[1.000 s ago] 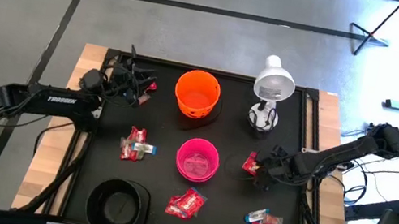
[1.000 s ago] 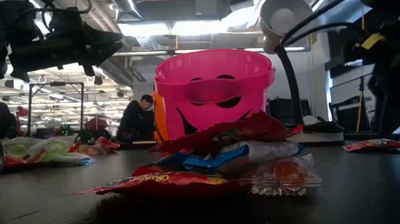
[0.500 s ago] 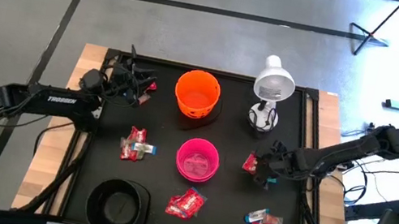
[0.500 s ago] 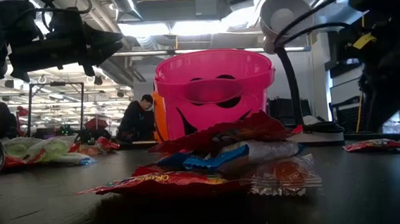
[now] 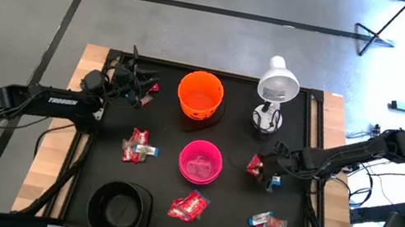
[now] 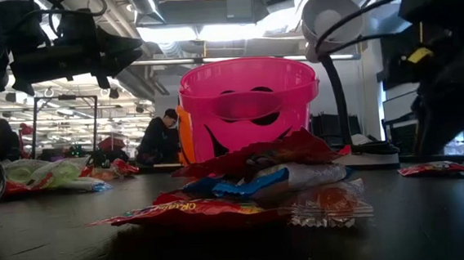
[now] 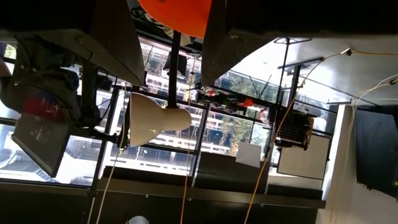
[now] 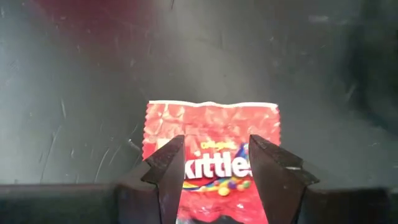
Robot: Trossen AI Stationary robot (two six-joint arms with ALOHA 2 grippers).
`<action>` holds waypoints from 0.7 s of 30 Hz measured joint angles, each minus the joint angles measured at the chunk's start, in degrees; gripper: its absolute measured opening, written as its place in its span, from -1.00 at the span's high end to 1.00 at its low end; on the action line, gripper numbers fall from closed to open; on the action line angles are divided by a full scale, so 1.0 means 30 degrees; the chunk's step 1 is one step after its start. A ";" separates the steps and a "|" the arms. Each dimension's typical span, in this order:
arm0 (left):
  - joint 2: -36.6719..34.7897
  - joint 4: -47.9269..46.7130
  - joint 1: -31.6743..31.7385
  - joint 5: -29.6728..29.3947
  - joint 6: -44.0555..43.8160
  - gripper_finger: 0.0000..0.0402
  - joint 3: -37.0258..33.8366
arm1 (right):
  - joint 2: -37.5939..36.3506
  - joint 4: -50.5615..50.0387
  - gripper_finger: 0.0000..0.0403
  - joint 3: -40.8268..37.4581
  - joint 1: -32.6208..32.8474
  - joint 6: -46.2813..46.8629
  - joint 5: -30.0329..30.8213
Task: Sort candy
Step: Put the red candy into the orange bucket
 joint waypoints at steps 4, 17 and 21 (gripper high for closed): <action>0.0004 -0.0004 0.0003 0.0000 -0.0006 0.25 0.0003 | 0.0007 0.0582 0.13 -0.0329 0.0007 0.0088 -0.0160; 0.0004 -0.0012 -0.0003 0.0007 0.0000 0.25 0.0003 | 0.0036 -0.0129 0.13 -0.0336 0.0001 0.0598 0.0365; 0.0003 -0.0019 -0.0001 0.0006 -0.0007 0.25 0.0001 | 0.0086 -0.0585 0.19 -0.0336 0.0007 0.0740 0.0385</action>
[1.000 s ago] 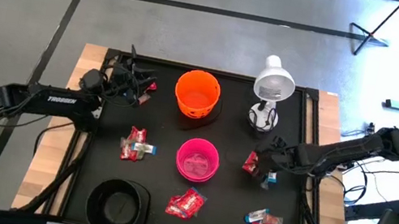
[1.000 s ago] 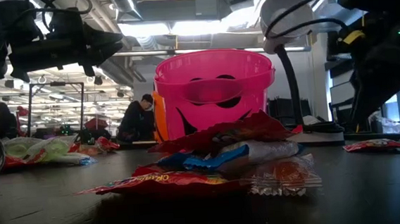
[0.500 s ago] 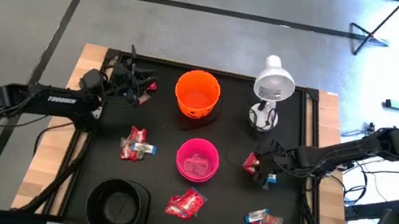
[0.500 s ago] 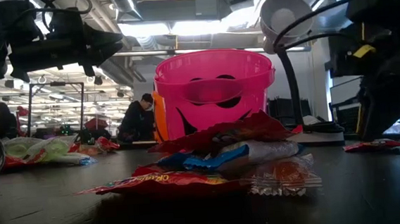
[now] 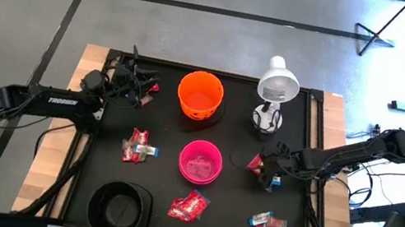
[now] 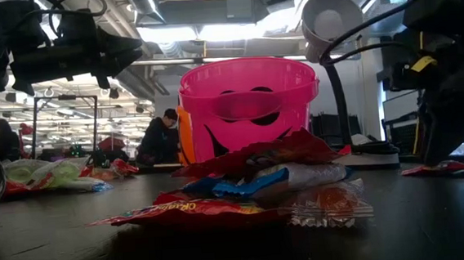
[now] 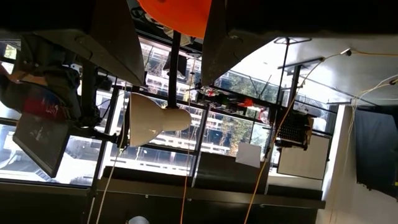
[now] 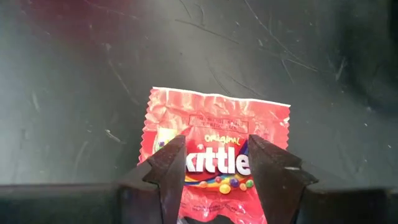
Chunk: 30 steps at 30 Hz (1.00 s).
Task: Sort candy
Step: Put the red candy into the orange bucket
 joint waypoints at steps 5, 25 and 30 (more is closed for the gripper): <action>0.0000 -0.0015 0.0002 0.0000 0.0005 0.25 -0.0002 | 0.0486 -0.0131 0.42 0.0021 0.0000 0.0052 0.0132; -0.0005 -0.0016 0.0004 0.0002 0.0007 0.25 0.0002 | 0.0730 0.0007 0.99 0.1322 0.0000 -0.0708 0.0005; 0.0002 -0.0022 -0.0001 0.0001 0.0001 0.25 0.0001 | 0.0709 0.0003 0.99 0.2139 0.0007 -0.1193 0.0139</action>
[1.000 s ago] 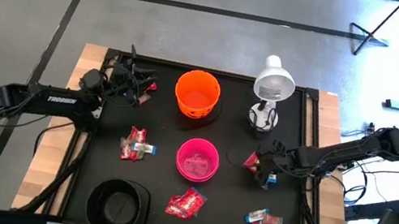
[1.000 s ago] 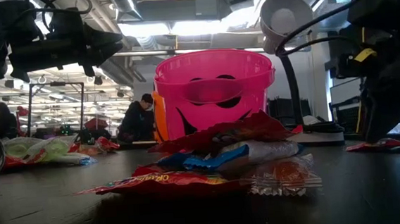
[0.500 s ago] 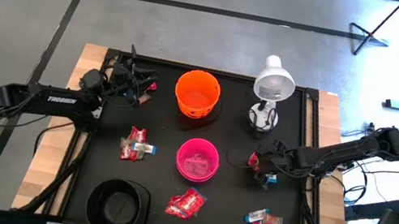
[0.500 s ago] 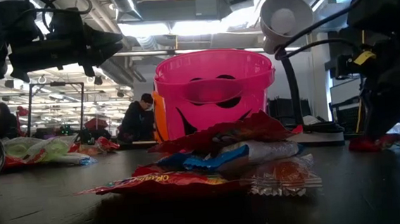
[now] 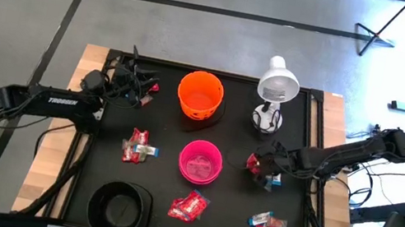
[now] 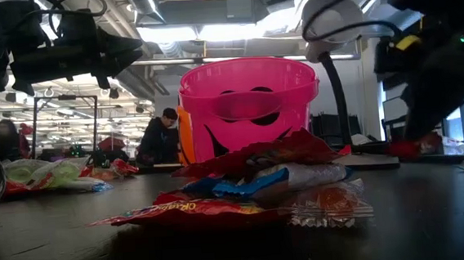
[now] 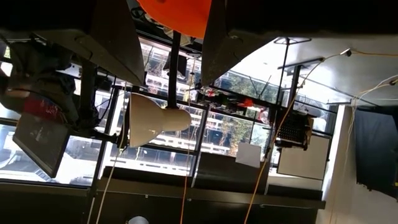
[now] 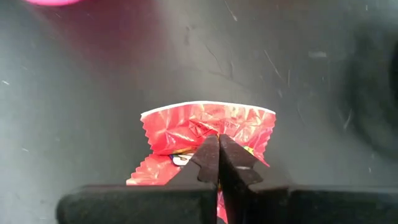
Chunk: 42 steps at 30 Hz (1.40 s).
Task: Sort candy
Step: Put the red candy into the orange bucket
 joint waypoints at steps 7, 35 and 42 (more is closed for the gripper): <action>-0.0007 0.0000 0.0002 -0.0006 0.0006 0.25 -0.0004 | -0.0001 0.0022 0.99 0.0889 0.0000 -0.0630 -0.0036; 0.0000 0.0000 0.0003 0.0001 0.0003 0.25 -0.0003 | -0.1741 0.1253 1.00 0.2998 0.0022 -0.3050 0.0022; -0.0007 0.0000 0.0003 0.0001 0.0006 0.25 0.0001 | -0.3453 0.2233 1.00 0.2998 0.0283 -0.3614 0.0205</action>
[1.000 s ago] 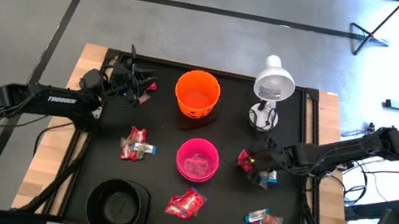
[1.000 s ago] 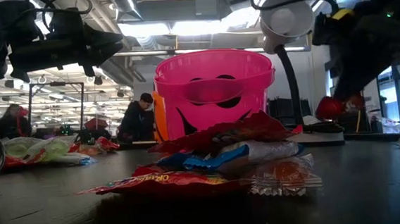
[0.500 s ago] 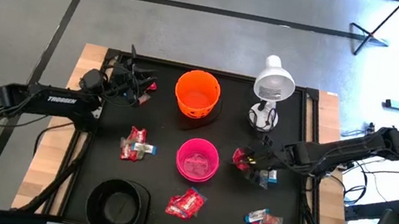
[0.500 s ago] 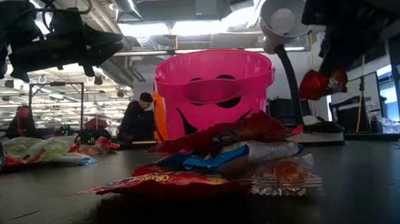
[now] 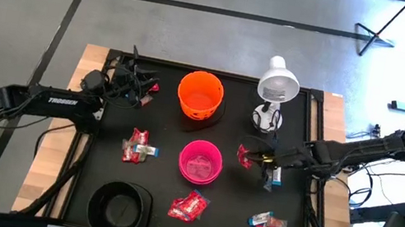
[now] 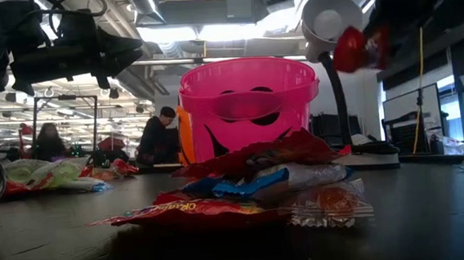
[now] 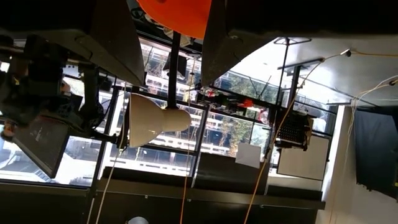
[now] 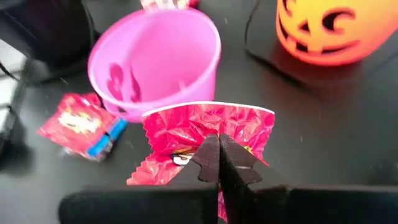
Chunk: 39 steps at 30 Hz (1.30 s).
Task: Sort candy
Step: Put the red candy into the orange bucket
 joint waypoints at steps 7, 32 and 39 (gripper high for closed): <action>0.0004 -0.0004 0.0001 0.0000 -0.0004 0.25 0.0000 | -0.0533 0.2948 1.00 0.0000 0.1826 -0.1619 0.1890; 0.0000 -0.0007 0.0004 -0.0005 0.0000 0.25 -0.0003 | 0.1766 1.0202 1.00 0.0000 -0.0736 -0.5449 0.1980; 0.0007 -0.0006 0.0004 -0.0007 0.0000 0.25 0.0000 | 0.2323 1.2134 1.00 0.0000 -0.3238 -0.5942 -0.0037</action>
